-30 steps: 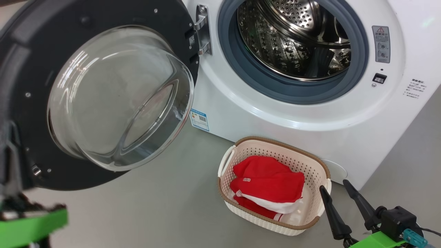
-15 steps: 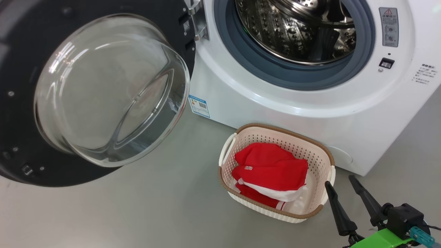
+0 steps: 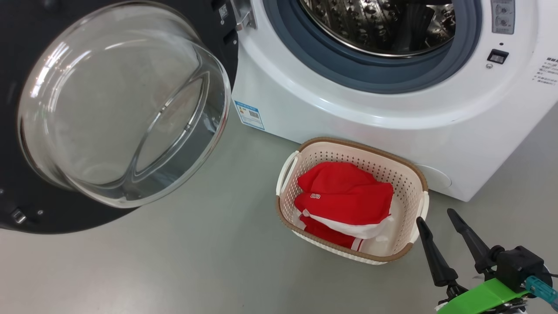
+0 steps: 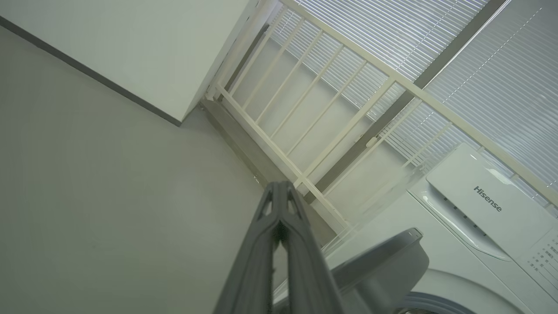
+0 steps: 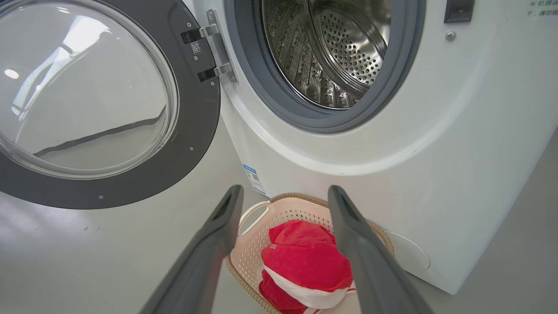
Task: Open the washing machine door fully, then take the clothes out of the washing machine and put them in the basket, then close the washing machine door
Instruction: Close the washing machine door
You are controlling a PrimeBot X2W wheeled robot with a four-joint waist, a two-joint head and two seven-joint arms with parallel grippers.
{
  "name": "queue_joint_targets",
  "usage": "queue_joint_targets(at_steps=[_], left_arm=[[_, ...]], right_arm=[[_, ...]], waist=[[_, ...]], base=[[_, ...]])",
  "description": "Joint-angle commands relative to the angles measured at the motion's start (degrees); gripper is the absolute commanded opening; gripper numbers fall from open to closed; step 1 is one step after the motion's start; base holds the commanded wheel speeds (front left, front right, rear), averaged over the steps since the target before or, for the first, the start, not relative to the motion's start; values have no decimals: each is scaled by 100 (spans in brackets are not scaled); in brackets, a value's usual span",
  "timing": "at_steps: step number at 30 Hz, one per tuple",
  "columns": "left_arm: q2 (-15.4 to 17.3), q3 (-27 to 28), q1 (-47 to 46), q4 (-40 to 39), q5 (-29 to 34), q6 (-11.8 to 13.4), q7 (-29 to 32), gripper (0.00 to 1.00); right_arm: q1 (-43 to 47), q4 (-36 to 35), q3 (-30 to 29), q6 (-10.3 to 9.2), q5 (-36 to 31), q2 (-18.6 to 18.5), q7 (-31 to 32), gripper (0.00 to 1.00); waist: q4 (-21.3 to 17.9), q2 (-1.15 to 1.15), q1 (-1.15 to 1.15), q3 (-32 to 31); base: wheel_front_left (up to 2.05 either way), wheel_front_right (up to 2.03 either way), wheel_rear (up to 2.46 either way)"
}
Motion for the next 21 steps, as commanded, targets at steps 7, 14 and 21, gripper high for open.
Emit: queue_joint_targets(at_steps=[7,14,21], left_arm=[[805,-161,-265,599,-371,-31,1666,0],[859,-320,-240,710,-471,3,2340,0],[860,-365,-40,529,-607,9,2811,0]], right_arm=[[-198,-168,107,37,-31,-154,-36,100],[-232,-182,114,37,-31,-204,-36,100],[-251,-190,89,37,-33,-230,-36,100]], waist=[[54,0,0,227],[62,0,0,298],[65,0,0,320]], base=[[0,0,0],[0,0,0],[0,0,0]])
